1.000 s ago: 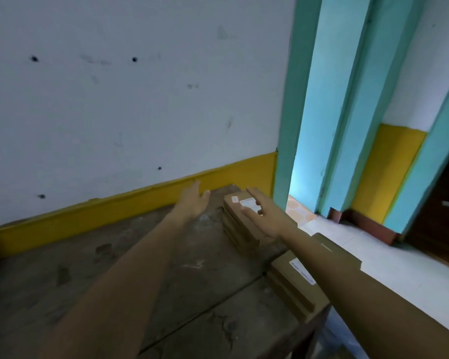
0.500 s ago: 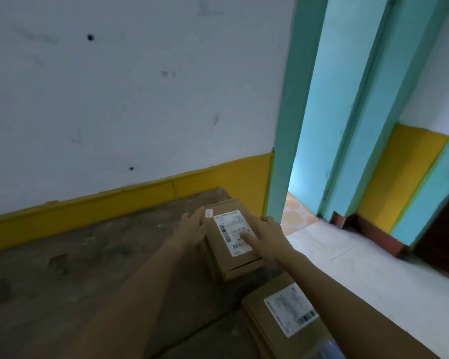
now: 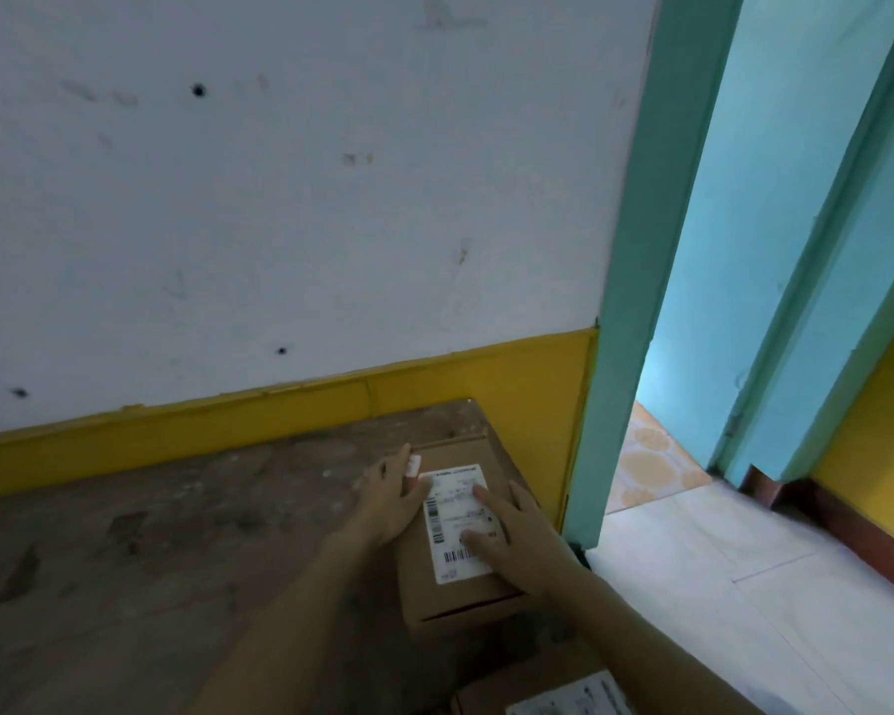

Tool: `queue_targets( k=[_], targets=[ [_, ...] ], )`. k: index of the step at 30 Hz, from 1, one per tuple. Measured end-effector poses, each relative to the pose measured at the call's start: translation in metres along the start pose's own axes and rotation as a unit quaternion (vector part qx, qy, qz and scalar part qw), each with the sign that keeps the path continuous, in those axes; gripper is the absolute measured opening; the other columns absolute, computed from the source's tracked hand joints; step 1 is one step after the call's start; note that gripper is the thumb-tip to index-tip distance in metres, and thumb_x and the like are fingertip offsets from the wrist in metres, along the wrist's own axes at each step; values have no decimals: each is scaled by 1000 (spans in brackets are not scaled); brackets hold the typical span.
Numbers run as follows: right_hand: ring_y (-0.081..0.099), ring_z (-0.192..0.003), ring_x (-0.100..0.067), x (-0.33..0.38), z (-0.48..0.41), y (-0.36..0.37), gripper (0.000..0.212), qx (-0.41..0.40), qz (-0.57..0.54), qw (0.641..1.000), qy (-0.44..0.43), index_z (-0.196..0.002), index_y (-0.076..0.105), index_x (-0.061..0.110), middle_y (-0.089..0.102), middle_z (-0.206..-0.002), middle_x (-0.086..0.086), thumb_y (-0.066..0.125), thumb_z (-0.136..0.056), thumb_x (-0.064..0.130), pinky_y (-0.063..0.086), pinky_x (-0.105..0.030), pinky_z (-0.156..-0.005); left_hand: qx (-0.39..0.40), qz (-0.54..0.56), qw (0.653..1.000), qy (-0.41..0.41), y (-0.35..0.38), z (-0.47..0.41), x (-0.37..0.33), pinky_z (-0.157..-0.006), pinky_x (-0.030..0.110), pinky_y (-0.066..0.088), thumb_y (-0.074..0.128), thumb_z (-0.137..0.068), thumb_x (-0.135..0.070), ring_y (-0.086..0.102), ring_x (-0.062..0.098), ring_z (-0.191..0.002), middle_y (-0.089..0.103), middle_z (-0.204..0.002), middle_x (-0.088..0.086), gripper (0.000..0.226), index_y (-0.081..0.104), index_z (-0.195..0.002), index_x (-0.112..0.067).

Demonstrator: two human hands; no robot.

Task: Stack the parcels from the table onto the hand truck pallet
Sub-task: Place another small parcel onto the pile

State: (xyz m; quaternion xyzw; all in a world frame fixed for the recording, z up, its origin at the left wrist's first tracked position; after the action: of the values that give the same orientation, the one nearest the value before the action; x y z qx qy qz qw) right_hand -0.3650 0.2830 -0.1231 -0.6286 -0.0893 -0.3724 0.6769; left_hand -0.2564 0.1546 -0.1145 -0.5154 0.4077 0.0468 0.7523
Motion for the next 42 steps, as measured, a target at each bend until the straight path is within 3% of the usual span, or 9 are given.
queue_targets(
  k=[15, 19, 23, 27, 31, 36, 38, 41, 42],
  targets=[
    [17, -143, -23, 25, -4, -23, 69, -35, -28, 999, -28, -147, 14, 38, -7, -158, -1, 49, -89, 53, 34, -40, -110, -78, 155, 985, 11, -29, 5, -17, -96, 30, 44, 54, -92, -32, 33, 29, -134, 5, -153, 9, 74, 9, -150, -23],
    [15, -143, -24, 48, 2, -32, 69, -42, -23, 998, -41, -147, 16, 36, -7, -158, -2, 50, -89, 52, 32, -40, -111, -107, 168, 980, 17, -51, 17, -22, -86, 24, 45, 54, -92, -30, 39, 27, -130, 8, -153, 8, 74, 9, -150, -22],
    [11, -144, -25, 80, 10, -35, 70, -42, -14, 997, -70, -148, 18, 31, -4, -158, -4, 51, -89, 50, 27, -43, -114, -145, 159, 977, 10, -82, 39, -20, -96, 28, 44, 54, -92, -29, 37, 28, -132, 10, -154, 9, 72, 12, -150, -20],
    [11, -144, -26, 117, 21, -30, 70, -52, -12, 995, -89, -148, 19, 31, -1, -158, -5, 52, -88, 50, 26, -43, -114, -187, 158, 969, 9, -119, 68, -8, -86, 23, 39, 57, -90, -31, 36, 29, -131, 7, -152, 10, 67, 22, -147, -21],
    [14, -143, -25, 166, 39, -17, 70, -58, -16, 992, -110, -148, 21, 28, 3, -158, -6, 52, -89, 49, 24, -39, -112, -225, 171, 959, 12, -161, 105, 13, -94, 31, 45, 61, -88, -30, 43, 30, -123, 18, -143, 10, 60, 33, -140, -23],
    [20, -142, -25, 236, 74, 15, 70, -61, -16, 991, -119, -148, 18, 32, 1, -158, -4, 50, -89, 52, 28, -40, -111, -253, 177, 951, 22, -218, 162, 51, -92, 20, 37, 61, -88, -27, 42, 21, -121, 27, -141, 11, 56, 38, -138, -21],
    [23, -141, -25, 268, 91, 31, 69, -65, -29, 989, -129, -147, 21, 31, 4, -158, -4, 51, -89, 50, 29, -38, -110, -254, 178, 950, 28, -241, 190, 70, -88, 17, 44, 61, -88, -25, 47, 19, -115, 34, -139, 11, 53, 39, -136, -19],
    [20, -142, -25, 312, 117, 60, 68, -59, -61, 988, -132, -146, 26, 30, 6, -158, -5, 55, -88, 47, 26, -38, -112, -252, 186, 949, 34, -276, 229, 102, -91, 31, 51, 61, -88, -22, 55, 21, -111, 46, -134, 8, 51, 42, -135, -14],
    [21, -142, -24, 328, 125, 70, 68, -54, -77, 986, -138, -146, 28, 29, 8, -157, -4, 57, -87, 47, 26, -37, -111, -259, 185, 947, 38, -289, 243, 113, -85, 26, 52, 61, -88, -21, 57, 17, -105, 49, -129, 5, 49, 43, -133, -14]
  ],
)
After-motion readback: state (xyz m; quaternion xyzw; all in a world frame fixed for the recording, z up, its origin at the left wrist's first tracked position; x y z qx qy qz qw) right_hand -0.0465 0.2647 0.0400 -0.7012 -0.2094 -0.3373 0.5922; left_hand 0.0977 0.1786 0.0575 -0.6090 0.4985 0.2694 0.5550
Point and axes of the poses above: each hand's wrist, its own z-axis away from the middle knuckle, its own y-axis out of the palm, x = y × z, the point moved 10 cm from there along -z, towards the middle knuckle
